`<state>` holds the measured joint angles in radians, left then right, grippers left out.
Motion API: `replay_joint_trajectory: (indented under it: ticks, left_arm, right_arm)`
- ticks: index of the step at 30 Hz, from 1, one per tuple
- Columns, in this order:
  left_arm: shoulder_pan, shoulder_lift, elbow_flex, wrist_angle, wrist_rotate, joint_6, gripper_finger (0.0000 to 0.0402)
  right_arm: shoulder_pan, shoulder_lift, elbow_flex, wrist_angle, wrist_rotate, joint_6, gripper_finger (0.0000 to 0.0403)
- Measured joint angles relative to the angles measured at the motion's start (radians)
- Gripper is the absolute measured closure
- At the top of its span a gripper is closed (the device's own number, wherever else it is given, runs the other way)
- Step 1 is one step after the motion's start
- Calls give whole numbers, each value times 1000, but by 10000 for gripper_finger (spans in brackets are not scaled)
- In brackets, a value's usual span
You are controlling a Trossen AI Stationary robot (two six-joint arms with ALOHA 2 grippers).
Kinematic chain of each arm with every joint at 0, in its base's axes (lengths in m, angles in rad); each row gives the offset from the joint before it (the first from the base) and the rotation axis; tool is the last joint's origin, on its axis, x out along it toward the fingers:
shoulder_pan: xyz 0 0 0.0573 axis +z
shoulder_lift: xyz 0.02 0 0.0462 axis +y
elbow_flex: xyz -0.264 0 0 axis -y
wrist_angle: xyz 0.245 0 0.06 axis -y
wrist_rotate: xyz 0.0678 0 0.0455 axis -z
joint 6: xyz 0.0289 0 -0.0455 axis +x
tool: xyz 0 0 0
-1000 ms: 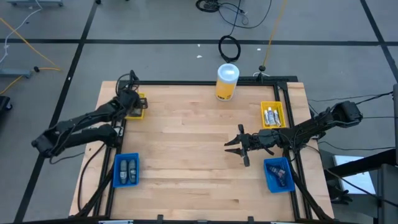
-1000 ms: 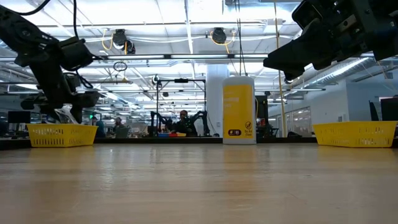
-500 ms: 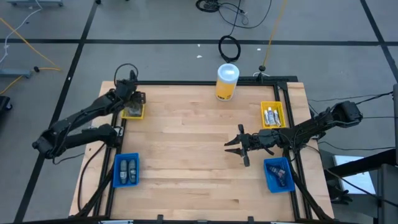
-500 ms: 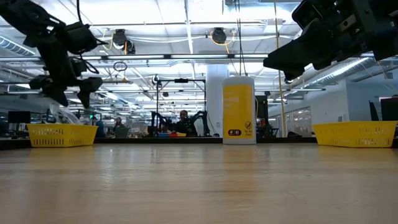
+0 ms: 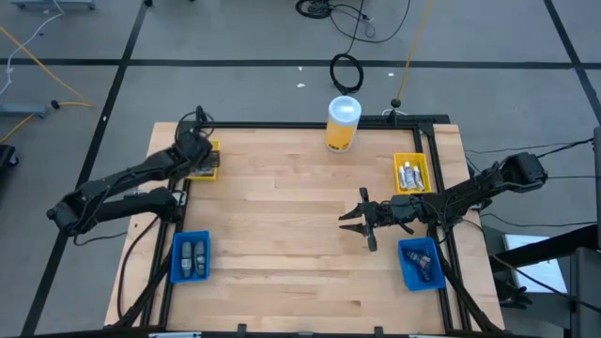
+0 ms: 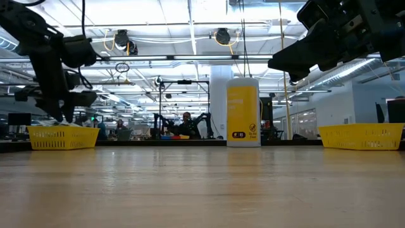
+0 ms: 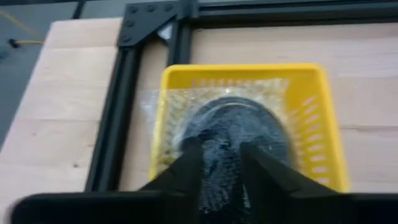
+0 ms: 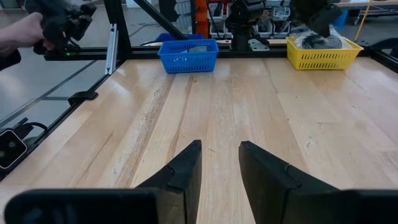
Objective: Pick & Place Travel size toiletries
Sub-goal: Put the black hairbrush into the left yellow bin, then return to Home Position
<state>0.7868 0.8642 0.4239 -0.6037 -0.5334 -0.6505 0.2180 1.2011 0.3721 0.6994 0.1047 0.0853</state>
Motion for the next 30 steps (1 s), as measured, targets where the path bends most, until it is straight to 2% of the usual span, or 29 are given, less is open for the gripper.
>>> replay_joint_trajectory:
  ticks: [6,9,15,20,25,30]
  left_arm:
    - [0,0,-24,56,-26,27,375]
    - [0,1,-45,139,-25,69,397]
    - [10,34,-79,198,-21,72,382]
    - [28,67,-80,201,-11,80,388]
    - [14,42,-50,217,62,131,399]
    - [-43,-13,15,214,130,150,387]
  right_arm:
    - [0,0,0,0,2,0,303]
    - [0,0,0,0,3,0,303]
    - [0,0,0,0,3,0,303]
    - [0,0,0,0,1,0,303]
    - [-1,0,0,0,3,0,303]
    - [-1,0,0,0,3,-16,303]
